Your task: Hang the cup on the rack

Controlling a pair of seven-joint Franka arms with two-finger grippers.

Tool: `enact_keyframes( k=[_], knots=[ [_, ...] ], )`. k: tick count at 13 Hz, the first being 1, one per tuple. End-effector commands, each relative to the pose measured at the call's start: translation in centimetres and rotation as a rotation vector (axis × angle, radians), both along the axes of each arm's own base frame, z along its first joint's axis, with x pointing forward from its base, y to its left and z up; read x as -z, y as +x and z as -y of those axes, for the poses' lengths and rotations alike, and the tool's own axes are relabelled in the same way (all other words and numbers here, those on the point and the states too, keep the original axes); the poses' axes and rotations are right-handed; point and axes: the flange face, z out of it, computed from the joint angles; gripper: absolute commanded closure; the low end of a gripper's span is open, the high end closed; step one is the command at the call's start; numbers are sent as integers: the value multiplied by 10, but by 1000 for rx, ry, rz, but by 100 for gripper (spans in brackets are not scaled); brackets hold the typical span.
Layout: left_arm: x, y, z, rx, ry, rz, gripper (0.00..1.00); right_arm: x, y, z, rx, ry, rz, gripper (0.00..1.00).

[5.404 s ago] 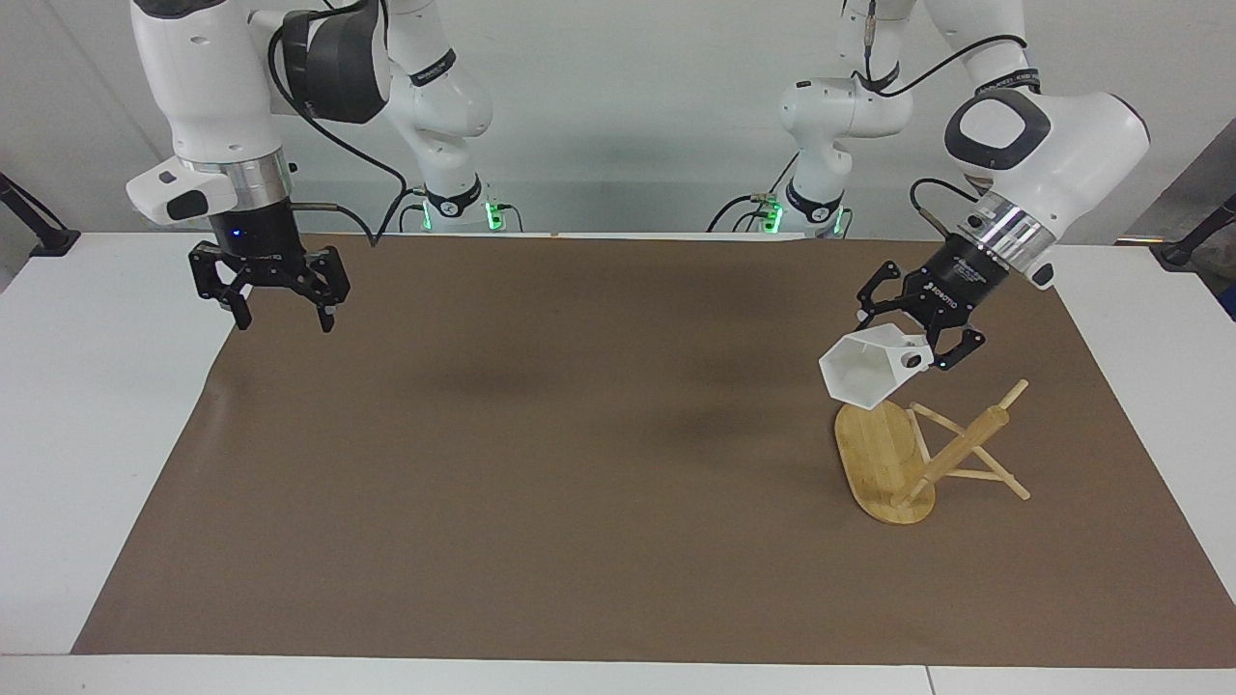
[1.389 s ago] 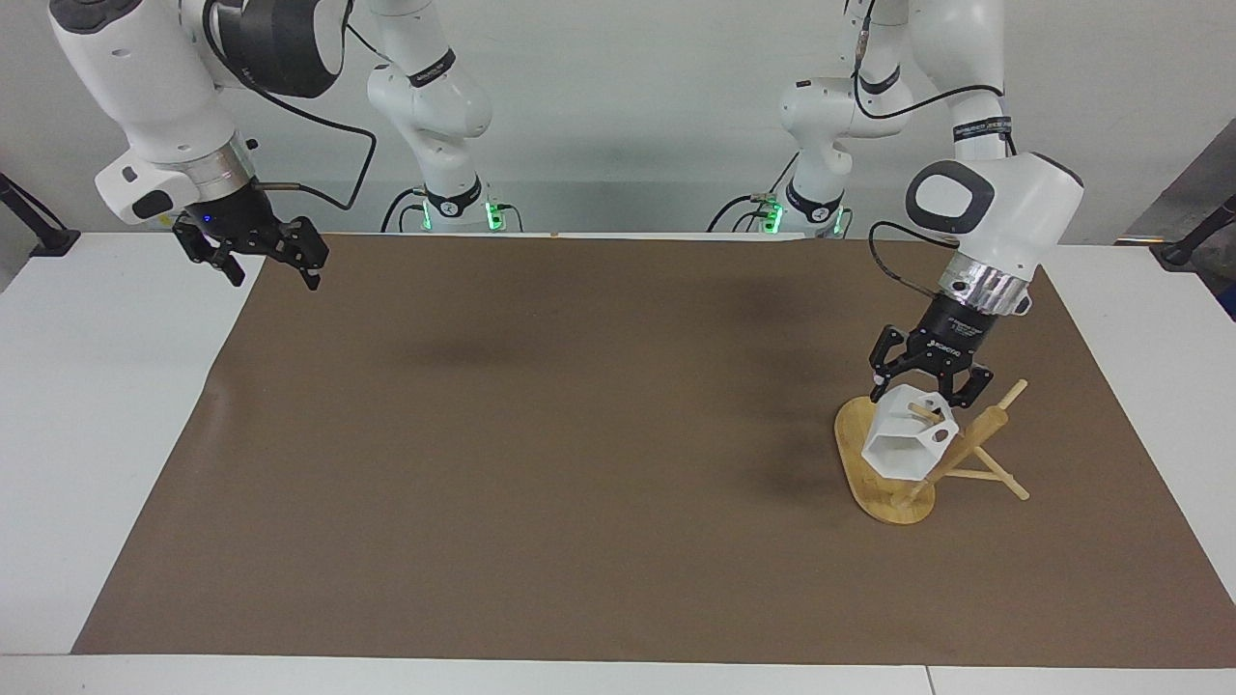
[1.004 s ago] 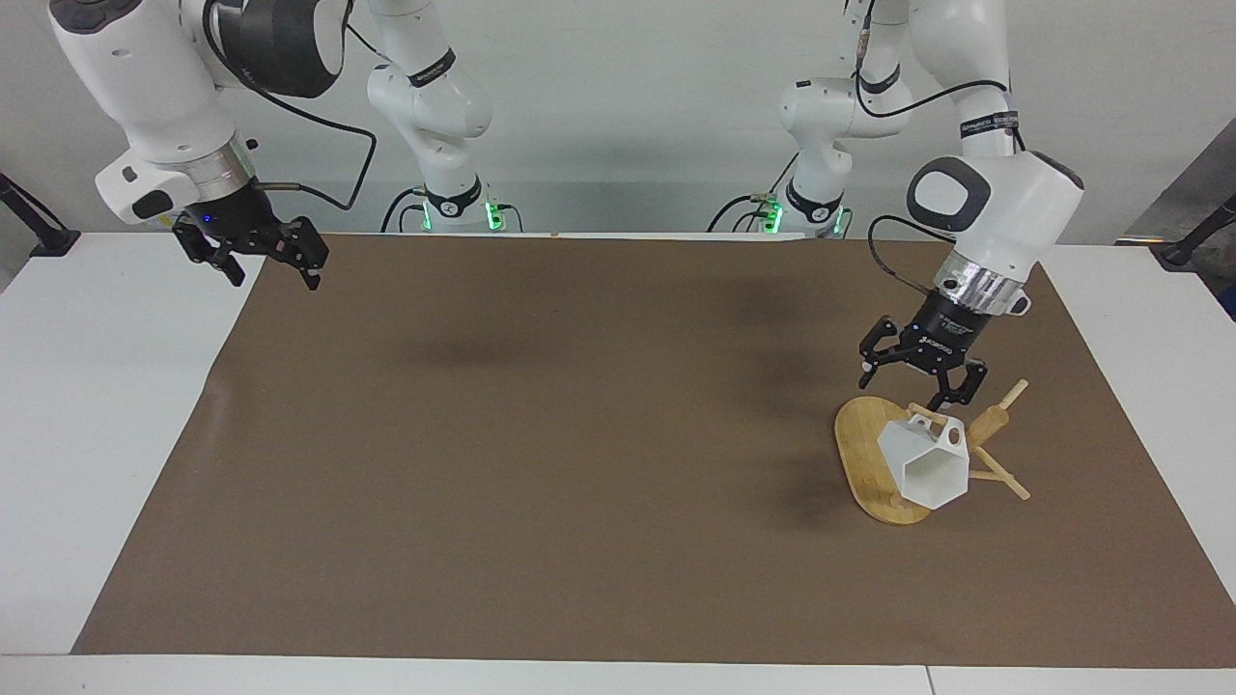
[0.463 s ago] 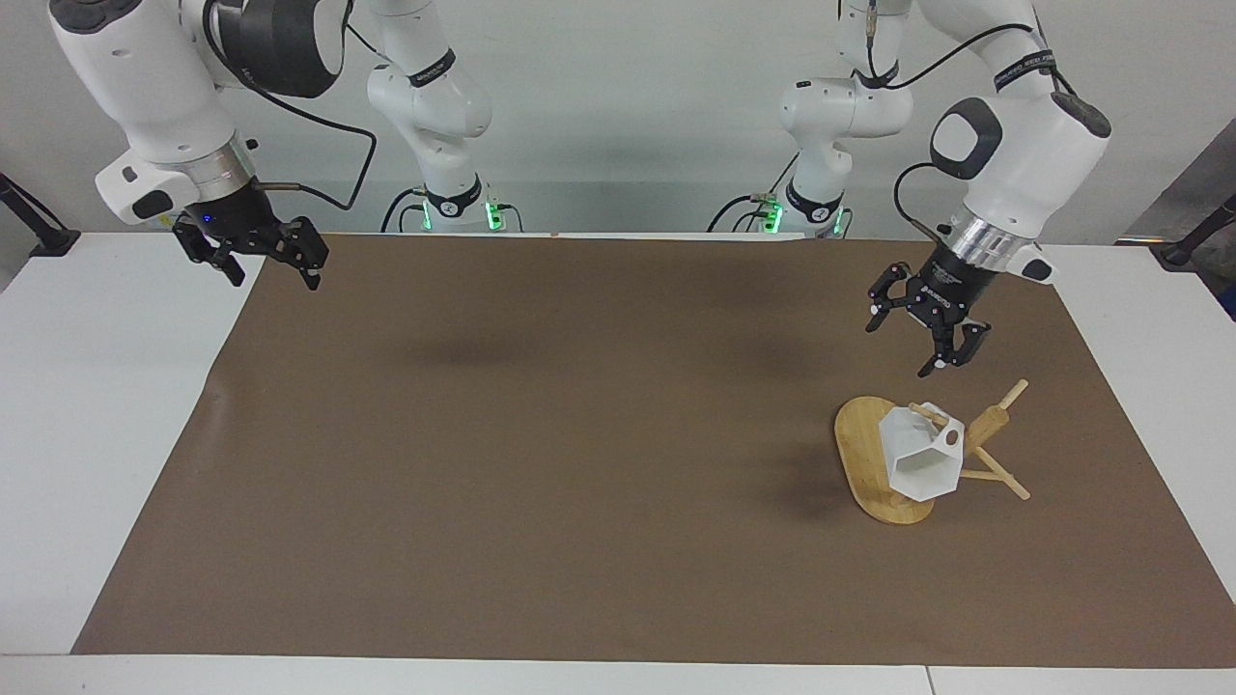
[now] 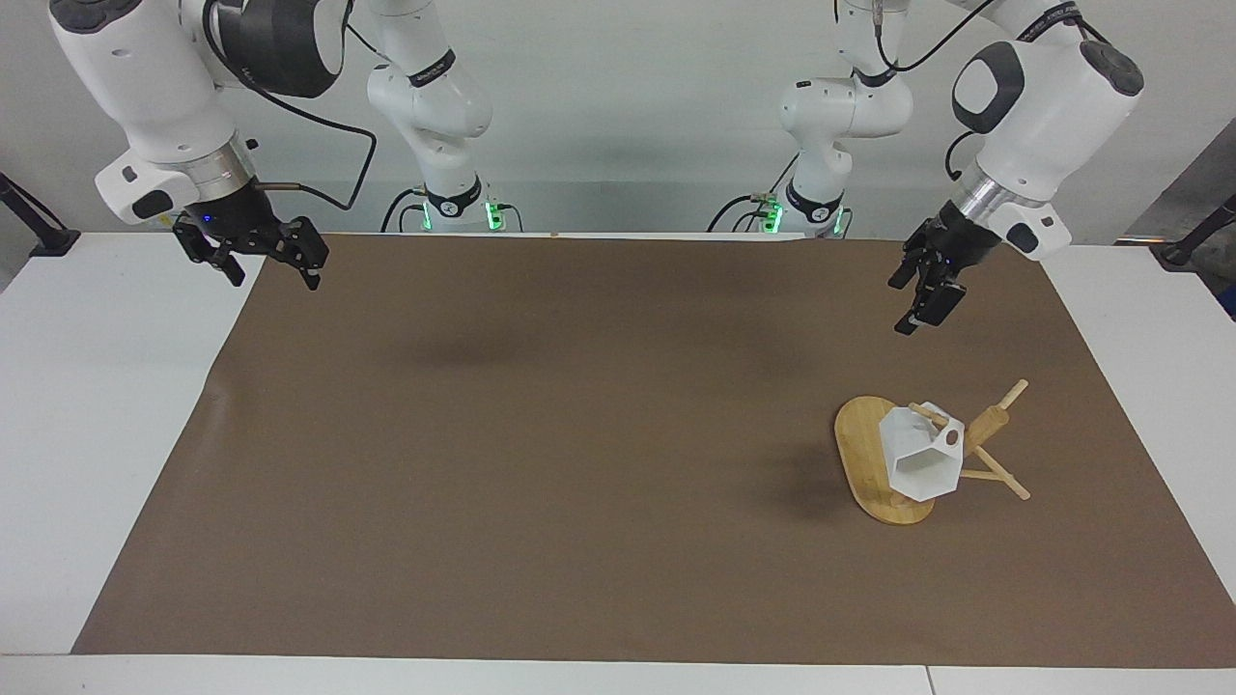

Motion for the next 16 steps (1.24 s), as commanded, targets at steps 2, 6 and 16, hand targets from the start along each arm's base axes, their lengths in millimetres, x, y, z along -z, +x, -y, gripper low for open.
enact_keyframes(
  k=[2, 6, 16],
  knots=[
    [-5, 6, -7, 352, 96, 46, 0, -2, -7, -1, -18, 12, -7, 0],
    [-13, 3, -10, 820, 218, 75, 0, -2, -7, -1, -18, 11, -6, 0],
    [-80, 31, -17, 1291, 239, 82, 0, -2, -7, -1, -18, 12, -7, 0]
  ],
)
